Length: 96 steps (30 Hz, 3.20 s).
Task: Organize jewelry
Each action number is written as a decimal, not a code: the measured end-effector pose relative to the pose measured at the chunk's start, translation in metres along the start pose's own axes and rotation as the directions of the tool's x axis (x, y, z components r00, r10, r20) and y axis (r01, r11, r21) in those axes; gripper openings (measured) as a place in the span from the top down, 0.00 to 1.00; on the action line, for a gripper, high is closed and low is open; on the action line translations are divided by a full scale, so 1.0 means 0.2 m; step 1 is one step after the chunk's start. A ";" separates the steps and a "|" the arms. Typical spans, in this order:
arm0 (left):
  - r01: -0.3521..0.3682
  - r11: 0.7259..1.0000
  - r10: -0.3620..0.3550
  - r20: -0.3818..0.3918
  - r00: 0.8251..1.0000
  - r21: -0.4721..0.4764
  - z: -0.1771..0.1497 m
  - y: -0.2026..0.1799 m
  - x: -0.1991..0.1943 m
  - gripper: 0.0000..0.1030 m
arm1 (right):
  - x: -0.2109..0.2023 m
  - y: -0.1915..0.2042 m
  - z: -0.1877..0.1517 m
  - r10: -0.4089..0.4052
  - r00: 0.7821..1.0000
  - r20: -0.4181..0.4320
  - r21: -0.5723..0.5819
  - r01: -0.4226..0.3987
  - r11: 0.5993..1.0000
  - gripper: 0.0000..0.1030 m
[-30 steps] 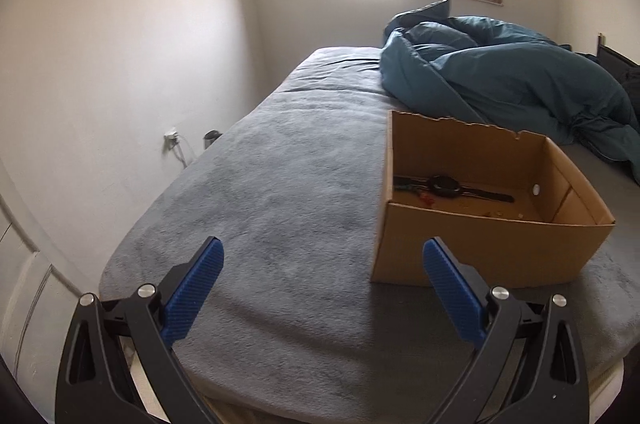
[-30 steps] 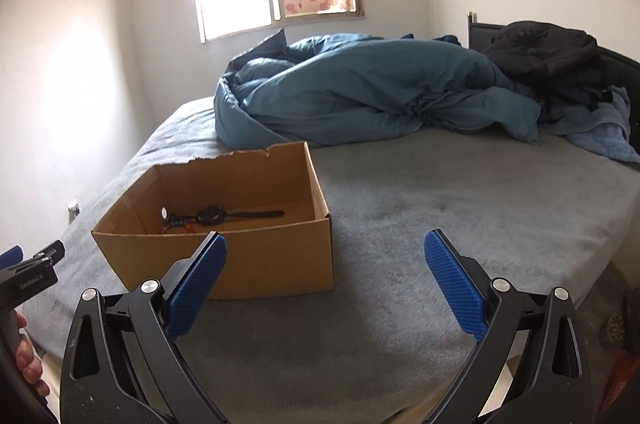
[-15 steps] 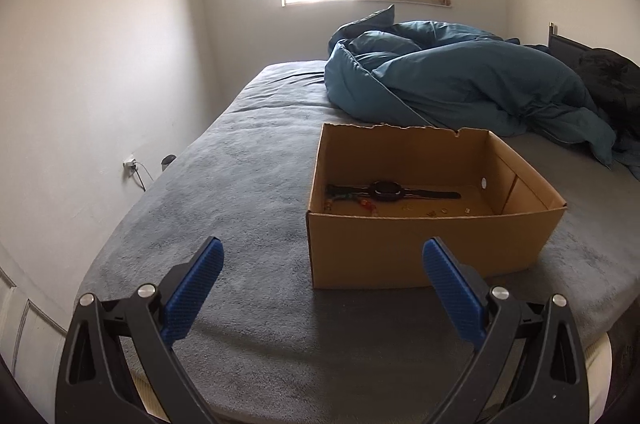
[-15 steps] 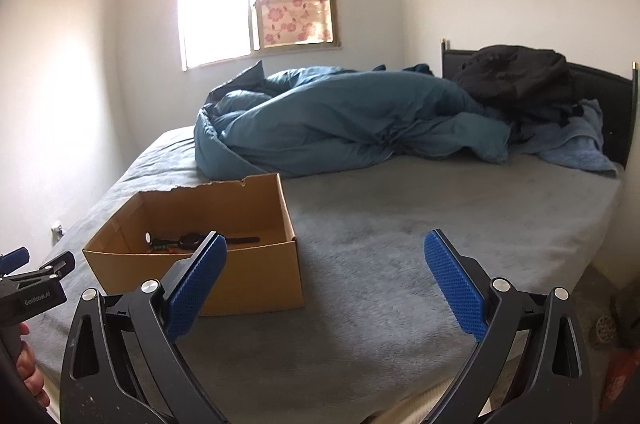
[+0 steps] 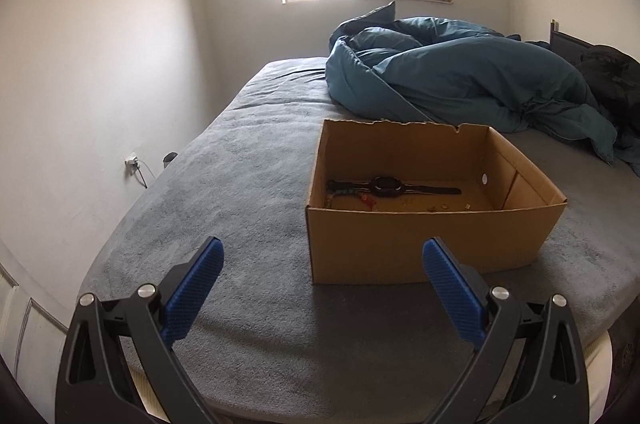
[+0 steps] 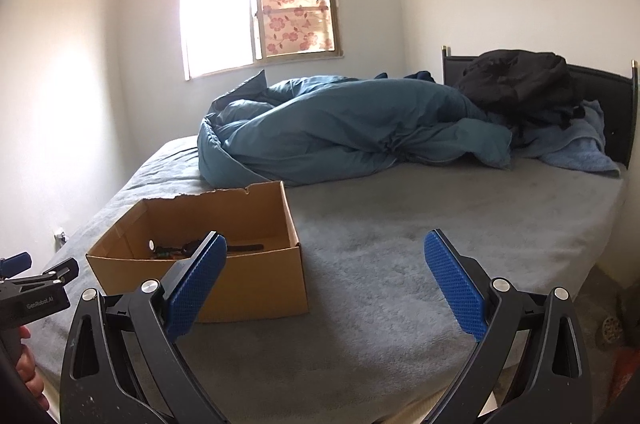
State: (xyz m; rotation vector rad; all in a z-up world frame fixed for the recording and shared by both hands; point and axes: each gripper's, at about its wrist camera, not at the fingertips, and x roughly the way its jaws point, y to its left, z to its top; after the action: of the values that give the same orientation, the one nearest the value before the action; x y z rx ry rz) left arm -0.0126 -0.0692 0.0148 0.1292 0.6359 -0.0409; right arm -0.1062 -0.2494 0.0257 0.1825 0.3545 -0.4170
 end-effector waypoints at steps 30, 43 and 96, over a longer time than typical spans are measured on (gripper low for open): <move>-0.025 1.000 0.025 -0.013 1.000 -0.015 0.00 -0.04 -0.37 0.05 | -0.26 0.01 0.08 0.035 0.998 -0.055 -0.012 -0.036 0.999 0.08; -0.048 0.999 0.047 -0.022 0.999 -0.021 -0.02 -0.05 -0.46 0.05 | -0.32 0.04 0.10 0.056 0.996 -0.076 -0.043 -0.060 0.997 0.08; -0.074 0.997 0.073 -0.069 0.995 -0.021 -0.05 -0.01 -0.40 0.05 | -0.30 0.07 0.07 0.051 0.989 -0.136 -0.085 -0.063 0.994 0.08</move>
State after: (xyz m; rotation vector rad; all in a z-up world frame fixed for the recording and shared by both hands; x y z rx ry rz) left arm -0.0838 -0.0697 0.0537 0.1320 0.6995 0.0419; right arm -0.1470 -0.2180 0.0622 0.1335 0.4973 -0.3328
